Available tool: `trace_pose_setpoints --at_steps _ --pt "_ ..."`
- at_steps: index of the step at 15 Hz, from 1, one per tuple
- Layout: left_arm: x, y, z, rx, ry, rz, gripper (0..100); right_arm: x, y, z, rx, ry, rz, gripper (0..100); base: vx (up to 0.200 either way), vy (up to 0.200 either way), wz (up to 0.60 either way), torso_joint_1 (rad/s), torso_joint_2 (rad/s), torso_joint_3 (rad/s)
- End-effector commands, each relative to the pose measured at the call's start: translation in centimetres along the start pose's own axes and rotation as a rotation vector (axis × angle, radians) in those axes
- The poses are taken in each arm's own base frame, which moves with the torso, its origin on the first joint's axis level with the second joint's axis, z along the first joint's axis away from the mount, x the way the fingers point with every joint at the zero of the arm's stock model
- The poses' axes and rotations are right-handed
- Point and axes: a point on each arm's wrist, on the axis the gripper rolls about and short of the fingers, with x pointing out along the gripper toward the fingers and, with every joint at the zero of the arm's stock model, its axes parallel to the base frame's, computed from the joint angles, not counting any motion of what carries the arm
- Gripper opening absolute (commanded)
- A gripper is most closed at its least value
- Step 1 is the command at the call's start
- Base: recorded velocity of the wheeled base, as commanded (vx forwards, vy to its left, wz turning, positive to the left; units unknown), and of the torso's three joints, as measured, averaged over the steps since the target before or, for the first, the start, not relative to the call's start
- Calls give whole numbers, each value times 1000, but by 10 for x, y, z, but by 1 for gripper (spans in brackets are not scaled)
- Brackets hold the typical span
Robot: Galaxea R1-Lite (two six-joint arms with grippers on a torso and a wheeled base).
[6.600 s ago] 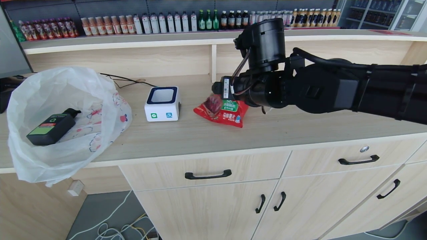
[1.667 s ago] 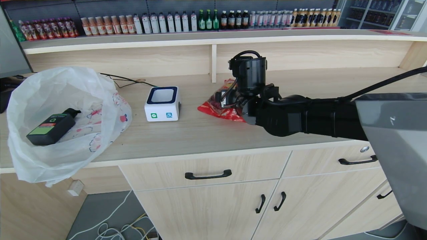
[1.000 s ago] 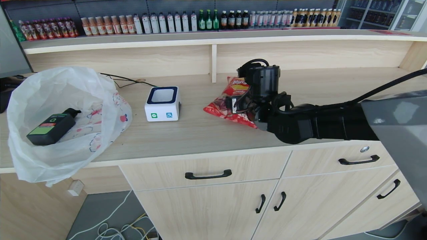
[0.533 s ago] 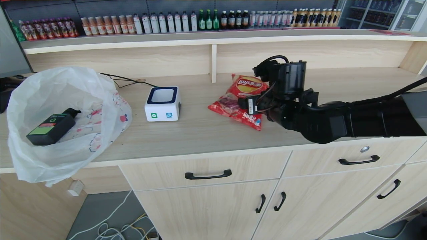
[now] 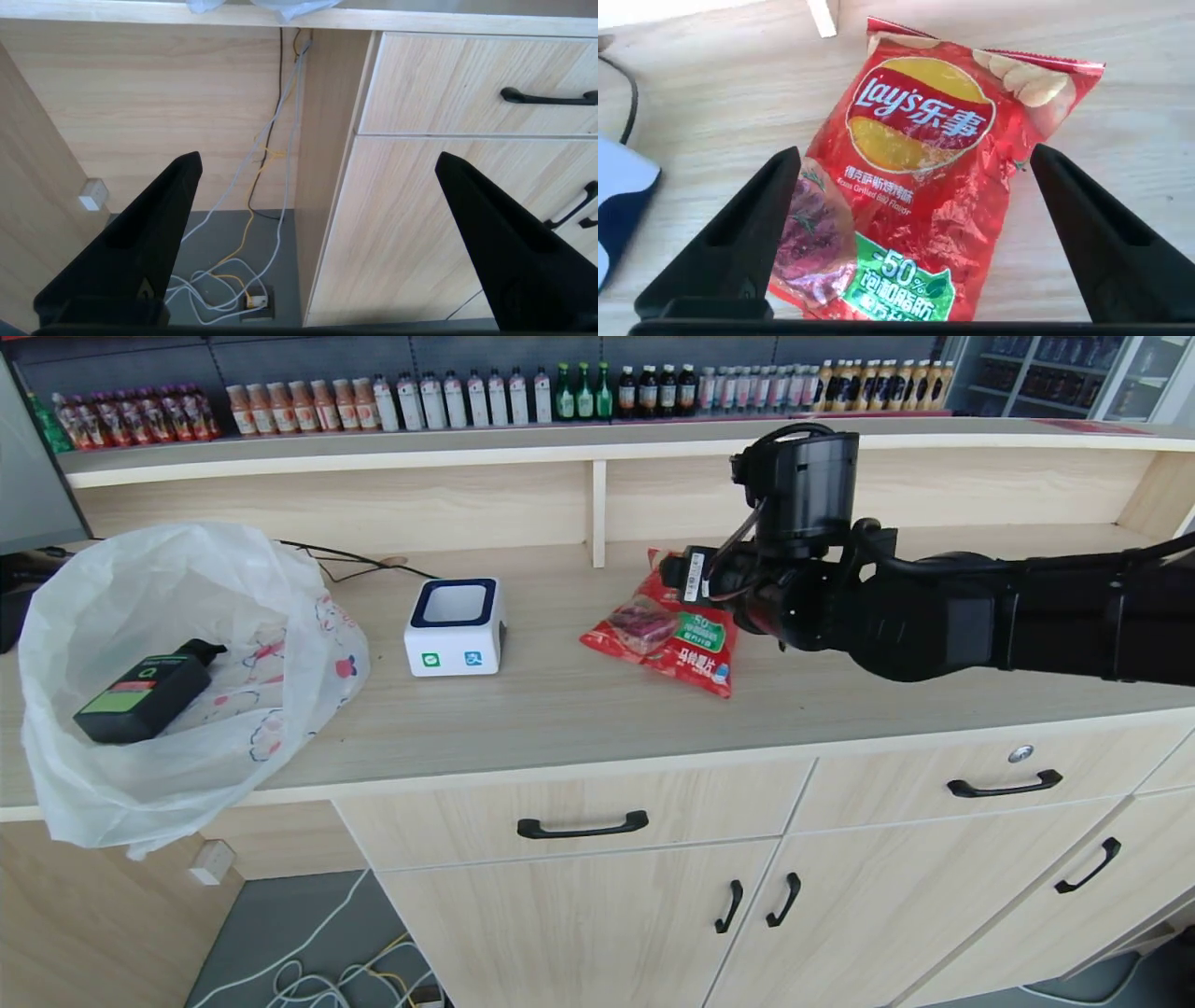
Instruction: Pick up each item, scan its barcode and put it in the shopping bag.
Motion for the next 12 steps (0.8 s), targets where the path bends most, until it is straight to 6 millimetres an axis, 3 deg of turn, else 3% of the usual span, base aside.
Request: trace_pose_setpoints --at_steps 1,4,8,12 --pt "0 0 0 0 0 0 100 1 22 -8 80 31 -38 100 0 0 0 0 0 0" --pt "0 0 0 0 0 0 100 7 25 -30 164 130 -81 100 0 0 0 0 0 0" --pt "0 0 0 0 0 0 100 14 34 -27 197 109 -61 100 0 0 0 0 0 0" --pt "0 0 0 0 0 0 100 23 30 -38 158 147 -79 100 0 0 0 0 0 0"
